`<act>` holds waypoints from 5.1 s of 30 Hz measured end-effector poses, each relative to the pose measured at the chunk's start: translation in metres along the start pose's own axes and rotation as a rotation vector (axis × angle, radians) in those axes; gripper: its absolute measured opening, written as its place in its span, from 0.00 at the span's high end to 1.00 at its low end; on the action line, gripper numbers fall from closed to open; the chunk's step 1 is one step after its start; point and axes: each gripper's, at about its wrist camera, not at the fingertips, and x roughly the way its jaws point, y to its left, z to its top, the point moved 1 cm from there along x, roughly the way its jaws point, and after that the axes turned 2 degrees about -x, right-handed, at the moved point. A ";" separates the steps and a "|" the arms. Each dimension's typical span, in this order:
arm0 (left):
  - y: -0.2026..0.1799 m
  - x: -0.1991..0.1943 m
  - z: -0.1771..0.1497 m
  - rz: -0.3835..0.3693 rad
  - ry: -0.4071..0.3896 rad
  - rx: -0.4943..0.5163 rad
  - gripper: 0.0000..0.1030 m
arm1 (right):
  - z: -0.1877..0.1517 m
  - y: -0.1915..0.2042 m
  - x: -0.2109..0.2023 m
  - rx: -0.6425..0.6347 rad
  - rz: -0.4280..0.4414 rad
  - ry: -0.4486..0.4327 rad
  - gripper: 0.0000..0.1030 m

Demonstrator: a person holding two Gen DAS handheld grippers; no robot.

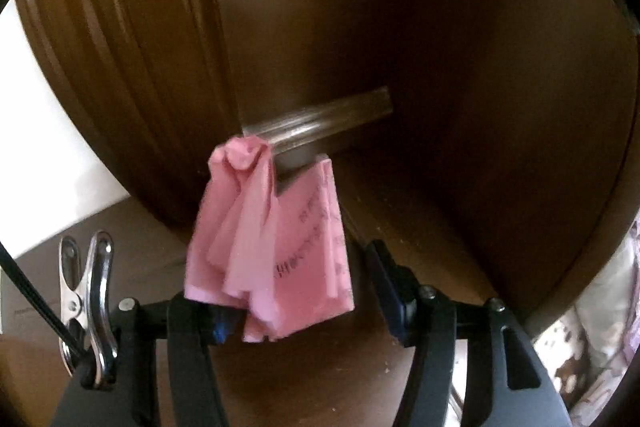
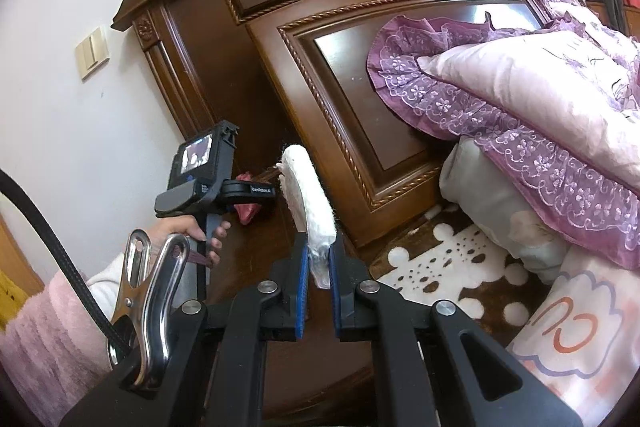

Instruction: Collect trash

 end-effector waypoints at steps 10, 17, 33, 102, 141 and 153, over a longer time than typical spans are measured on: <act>0.005 -0.007 0.000 -0.014 0.000 -0.020 0.56 | -0.002 0.002 0.003 0.000 -0.001 0.010 0.90; 0.008 -0.034 -0.019 -0.065 -0.008 0.008 0.61 | -0.002 0.006 0.001 -0.001 0.005 0.010 0.90; 0.008 -0.163 -0.117 -0.146 -0.095 0.134 0.61 | -0.006 0.041 -0.034 -0.062 0.055 -0.021 0.90; 0.005 -0.087 -0.450 -0.294 0.198 0.148 0.55 | -0.297 0.015 -0.033 0.035 -0.280 0.536 0.90; 0.006 -0.106 -0.461 -0.236 0.161 0.156 0.31 | -0.300 0.029 -0.069 -0.004 -0.240 0.500 0.57; 0.004 -0.100 -0.464 -0.226 0.176 0.174 0.31 | -0.303 0.025 -0.066 0.024 -0.238 0.510 0.57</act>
